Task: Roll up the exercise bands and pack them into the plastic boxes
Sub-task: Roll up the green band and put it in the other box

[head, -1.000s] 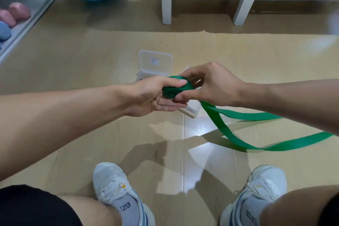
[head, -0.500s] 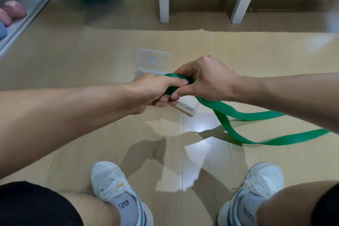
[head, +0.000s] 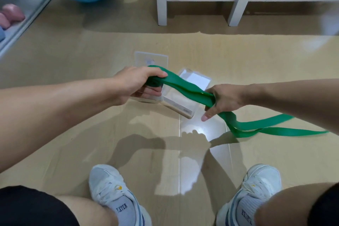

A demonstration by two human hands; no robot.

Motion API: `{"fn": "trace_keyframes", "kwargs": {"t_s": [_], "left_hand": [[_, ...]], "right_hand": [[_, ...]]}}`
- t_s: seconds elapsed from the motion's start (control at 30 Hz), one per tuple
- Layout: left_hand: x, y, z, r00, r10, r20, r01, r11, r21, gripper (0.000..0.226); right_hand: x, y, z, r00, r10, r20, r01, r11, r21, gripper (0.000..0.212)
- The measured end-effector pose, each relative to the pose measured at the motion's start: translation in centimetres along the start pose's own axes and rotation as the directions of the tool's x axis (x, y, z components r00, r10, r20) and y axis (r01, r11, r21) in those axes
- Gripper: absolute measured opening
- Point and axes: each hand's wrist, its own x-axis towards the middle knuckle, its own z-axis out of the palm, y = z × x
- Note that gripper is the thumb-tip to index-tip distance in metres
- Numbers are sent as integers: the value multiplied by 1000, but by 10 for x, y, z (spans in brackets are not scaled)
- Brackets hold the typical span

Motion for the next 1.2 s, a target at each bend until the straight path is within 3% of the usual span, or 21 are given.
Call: {"fn": "trace_keyframes", "kwargs": {"t_s": [0.1,0.2,0.3,0.37,0.43,0.5,0.57,0.63,0.7,0.77,0.83,0.87,0.9,0.93,0.97,1.03,1.07,1.1,1.13,1.17,1.2], "left_hand": [[6,-4,-14,992,-73,-106,80,995,67,37],[4,-2,-21,992,-73,-98,89,982,168,35],[-5,5,-15,998,-49,26,43,982,185,31],[-9,8,-7,999,3,48,-10,989,150,33],[-11,9,1,998,54,10,-55,989,136,34],[-9,6,4,997,62,-50,-56,991,118,33],[-5,4,3,993,54,-106,-42,993,114,33],[-1,2,1,992,33,-124,-20,994,104,31],[0,-1,2,997,1,-83,7,995,97,30],[0,-4,7,999,-28,-38,31,995,100,31],[-1,-5,14,998,-62,11,61,993,105,34],[-1,-5,18,996,-79,35,75,991,107,35],[-2,-4,21,994,-93,55,87,990,108,35],[-3,-3,25,992,-102,77,93,989,114,34],[-3,-3,29,989,-109,99,97,987,125,34],[-4,-3,34,982,-130,137,111,984,136,33],[-4,-4,36,979,-141,148,121,984,134,34],[-4,-4,38,976,-151,155,131,983,132,35],[-5,-4,40,974,-160,159,140,981,131,36],[-6,-4,41,973,-165,158,145,981,130,36],[-7,-4,41,974,-164,153,146,981,126,35]], "right_hand": [[1,0,-4,995,-21,-95,26,998,52,52],[-1,4,-11,979,-67,-191,105,975,196,45],[0,9,-8,938,-133,-321,153,987,40,42],[1,10,-5,961,-107,-254,106,994,-19,53],[-1,11,-9,998,11,-64,-8,999,51,56],[-5,18,-15,990,80,120,-79,997,-12,52],[-5,29,-16,972,148,182,-130,986,-105,43],[-1,42,-14,976,205,75,-187,963,-196,31],[1,47,-13,966,242,-94,-254,954,-161,24],[3,43,-17,911,325,-253,-280,940,197,16],[2,34,-26,802,456,-386,-131,765,631,6],[0,31,-30,714,487,-503,-37,744,667,8],[-1,32,-35,619,431,-657,4,834,552,12],[-2,35,-40,550,251,-797,-30,959,281,14],[-5,37,-45,528,-18,-849,-101,991,-84,15],[-9,38,-53,584,-460,-669,-148,749,-645,9],[-10,36,-56,657,-505,-560,-116,666,-737,6],[-9,36,-56,784,-409,-468,-77,683,-726,6],[-10,34,-53,918,-196,-345,-74,769,-635,10],[-8,37,-50,988,47,-150,-120,840,-529,13],[-8,42,-47,980,199,22,-167,875,-455,15]]}}
